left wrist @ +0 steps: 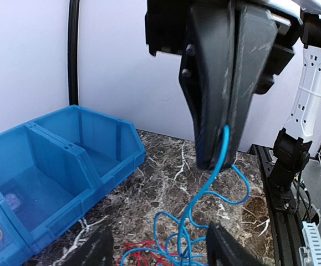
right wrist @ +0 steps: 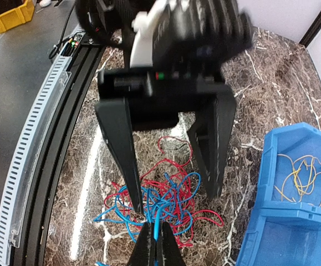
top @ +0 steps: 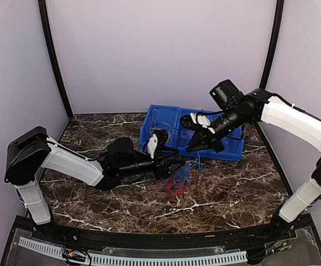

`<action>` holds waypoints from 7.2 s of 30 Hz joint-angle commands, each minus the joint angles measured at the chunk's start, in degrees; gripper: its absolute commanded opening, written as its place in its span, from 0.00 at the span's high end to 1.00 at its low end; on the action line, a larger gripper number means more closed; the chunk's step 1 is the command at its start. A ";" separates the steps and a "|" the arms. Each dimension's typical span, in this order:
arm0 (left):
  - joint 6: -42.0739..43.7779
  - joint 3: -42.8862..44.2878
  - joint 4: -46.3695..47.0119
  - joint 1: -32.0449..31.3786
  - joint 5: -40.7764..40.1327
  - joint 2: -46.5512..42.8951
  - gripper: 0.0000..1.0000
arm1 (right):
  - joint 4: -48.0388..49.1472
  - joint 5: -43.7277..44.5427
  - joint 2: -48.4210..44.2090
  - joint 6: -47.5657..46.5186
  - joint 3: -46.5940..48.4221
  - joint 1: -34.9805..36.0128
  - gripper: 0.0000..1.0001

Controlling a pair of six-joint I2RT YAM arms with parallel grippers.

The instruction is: Untangle the cables

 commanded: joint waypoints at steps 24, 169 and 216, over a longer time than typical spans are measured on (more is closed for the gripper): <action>-7.26 -4.25 12.42 -1.34 -6.30 12.77 0.89 | -2.12 -19.71 3.76 5.70 30.49 -14.19 1.00; -18.56 0.64 -27.55 6.48 -15.90 -4.61 0.42 | 16.86 5.75 1.39 4.91 -13.36 -10.85 0.57; -19.30 1.54 -29.35 6.58 -9.15 -1.70 0.44 | 3.33 -2.06 32.37 22.38 6.66 -6.42 0.62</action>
